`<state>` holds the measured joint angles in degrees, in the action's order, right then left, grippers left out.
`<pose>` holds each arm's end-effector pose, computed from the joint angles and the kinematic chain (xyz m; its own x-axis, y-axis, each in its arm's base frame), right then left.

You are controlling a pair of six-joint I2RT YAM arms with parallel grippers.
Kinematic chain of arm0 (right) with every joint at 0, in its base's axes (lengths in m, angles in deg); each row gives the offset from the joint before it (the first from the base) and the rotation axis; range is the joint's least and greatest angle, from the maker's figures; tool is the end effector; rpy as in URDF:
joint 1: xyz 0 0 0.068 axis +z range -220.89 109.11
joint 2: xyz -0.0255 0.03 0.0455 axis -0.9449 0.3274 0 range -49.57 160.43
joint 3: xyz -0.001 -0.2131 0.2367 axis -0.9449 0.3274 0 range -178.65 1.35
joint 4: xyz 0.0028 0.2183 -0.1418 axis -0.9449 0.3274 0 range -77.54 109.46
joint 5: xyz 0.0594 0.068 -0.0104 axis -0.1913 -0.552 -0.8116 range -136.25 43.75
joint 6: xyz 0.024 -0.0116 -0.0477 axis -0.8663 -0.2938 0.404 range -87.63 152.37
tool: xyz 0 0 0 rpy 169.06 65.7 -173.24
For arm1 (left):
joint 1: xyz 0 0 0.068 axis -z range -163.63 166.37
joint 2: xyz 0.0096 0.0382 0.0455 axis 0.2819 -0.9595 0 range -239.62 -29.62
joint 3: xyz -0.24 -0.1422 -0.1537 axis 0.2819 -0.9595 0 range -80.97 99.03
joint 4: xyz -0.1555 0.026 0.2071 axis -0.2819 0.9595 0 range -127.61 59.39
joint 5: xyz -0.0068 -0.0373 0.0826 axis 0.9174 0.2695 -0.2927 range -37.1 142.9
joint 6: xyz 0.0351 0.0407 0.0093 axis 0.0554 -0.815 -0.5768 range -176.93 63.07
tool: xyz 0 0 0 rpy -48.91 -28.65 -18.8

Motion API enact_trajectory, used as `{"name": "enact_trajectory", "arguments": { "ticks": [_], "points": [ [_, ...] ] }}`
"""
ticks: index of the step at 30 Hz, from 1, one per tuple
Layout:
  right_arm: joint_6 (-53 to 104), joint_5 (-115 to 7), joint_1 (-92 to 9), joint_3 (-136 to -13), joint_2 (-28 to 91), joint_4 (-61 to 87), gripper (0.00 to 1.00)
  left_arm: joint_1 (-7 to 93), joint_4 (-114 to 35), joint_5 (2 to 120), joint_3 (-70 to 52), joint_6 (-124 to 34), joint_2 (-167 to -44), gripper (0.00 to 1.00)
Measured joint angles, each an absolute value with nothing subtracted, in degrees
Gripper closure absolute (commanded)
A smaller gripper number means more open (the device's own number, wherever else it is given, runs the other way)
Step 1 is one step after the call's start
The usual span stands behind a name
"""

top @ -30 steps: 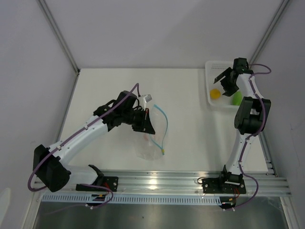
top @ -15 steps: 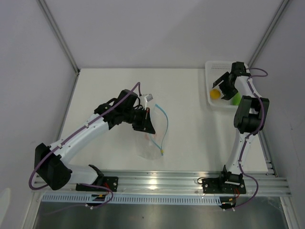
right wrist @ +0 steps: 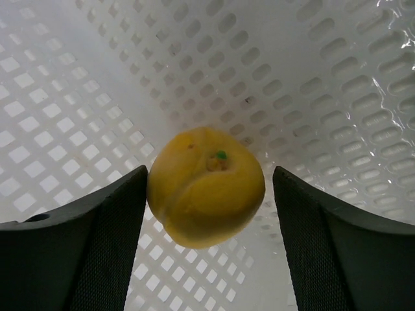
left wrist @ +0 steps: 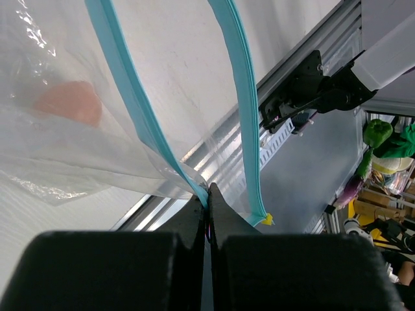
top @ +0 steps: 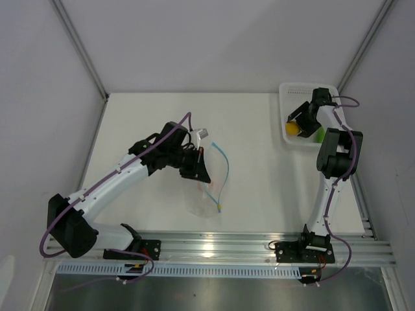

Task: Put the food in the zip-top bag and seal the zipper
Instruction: Pick up the fake fruit from the bin, then place the fake fruit in the zipper food storage bag.

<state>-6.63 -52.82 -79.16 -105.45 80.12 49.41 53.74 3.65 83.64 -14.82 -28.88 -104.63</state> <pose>0.5171 -0.0709 0.2178 -0.6107 0.7206 -0.3283 0.6052 0.6922 0.3932 0.1931 -0.1710 0.3547 -0.9061 0.1832 -0.3814 0.4034 0.6463 -0.6477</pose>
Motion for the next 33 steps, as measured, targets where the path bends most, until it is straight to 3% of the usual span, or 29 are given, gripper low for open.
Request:
{"name": "enact_trajectory", "arguments": {
  "ticks": [4,5,9,15,33],
  "points": [
    [-6.6,-53.6,-79.2,-105.5,80.4,48.8,0.38,53.7,4.0,83.6,-14.6,-28.9,-104.7,0.99],
    [-6.6,-53.8,-79.2,-105.5,80.4,48.6,0.49,53.7,4.1,83.6,-14.4,-28.9,-104.8,0.99],
    [-6.5,-54.7,-79.2,-105.5,80.4,48.1,0.79,53.7,4.7,83.6,-13.6,-29.0,-105.4,0.99],
    [-6.5,-54.9,-79.2,-105.5,80.4,47.7,1.0,53.7,5.4,83.6,-12.5,-29.0,-106.2,0.99],
    [-5.4,-54.2,-79.3,-101.1,72.3,45.4,1.0,52.3,7.8,85.1,-10.6,-29.1,-106.5,0.99]
  ]
}}
